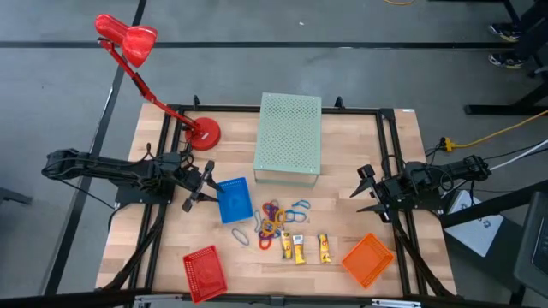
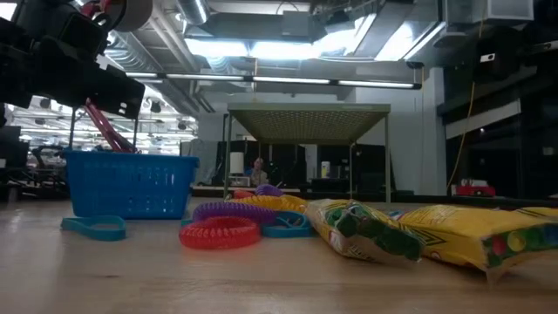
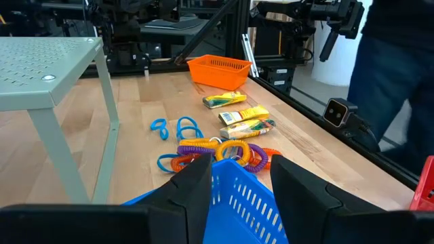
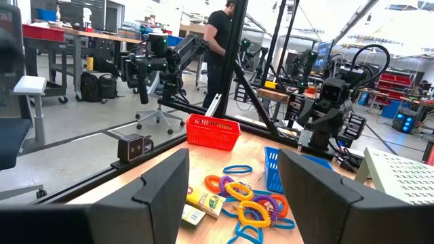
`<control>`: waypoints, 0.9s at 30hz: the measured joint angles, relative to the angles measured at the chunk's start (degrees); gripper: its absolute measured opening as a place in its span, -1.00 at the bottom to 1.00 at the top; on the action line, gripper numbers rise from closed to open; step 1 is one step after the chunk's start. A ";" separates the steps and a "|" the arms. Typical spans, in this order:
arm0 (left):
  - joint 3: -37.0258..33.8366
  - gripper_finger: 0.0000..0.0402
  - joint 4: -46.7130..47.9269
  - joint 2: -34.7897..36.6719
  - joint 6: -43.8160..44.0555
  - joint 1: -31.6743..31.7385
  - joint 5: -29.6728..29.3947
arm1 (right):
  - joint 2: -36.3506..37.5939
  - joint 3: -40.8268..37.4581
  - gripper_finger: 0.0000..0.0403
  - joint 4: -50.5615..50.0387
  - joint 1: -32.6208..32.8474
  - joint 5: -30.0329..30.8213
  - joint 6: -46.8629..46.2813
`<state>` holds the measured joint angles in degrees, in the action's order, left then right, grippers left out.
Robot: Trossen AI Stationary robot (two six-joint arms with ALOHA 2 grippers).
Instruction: Pick & Place Office Desk Supplies
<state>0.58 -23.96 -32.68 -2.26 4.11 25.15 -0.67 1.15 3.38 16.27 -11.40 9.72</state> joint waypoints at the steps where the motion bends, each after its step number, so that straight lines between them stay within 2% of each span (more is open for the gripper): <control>1: 0.00 -0.26 -0.01 -0.01 0.00 0.01 0.00 | 0.02 0.00 0.12 -0.02 0.00 0.00 0.00; 20: 0.01 -0.26 -0.01 0.00 -0.46 0.01 -0.04 | 0.01 0.00 0.12 -0.01 0.02 -0.17 -0.02; 24: 0.01 -0.26 -0.78 0.01 -15.60 0.23 -3.07 | 0.02 0.00 0.12 0.00 0.00 -0.15 -0.02; 27: 0.02 -0.26 -1.57 0.06 -22.76 0.23 -4.73 | 0.01 0.00 0.12 -0.01 0.02 -0.15 0.00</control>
<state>0.60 -25.53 -32.62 -25.03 4.34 20.42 -0.65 1.15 3.37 16.29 -11.55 9.71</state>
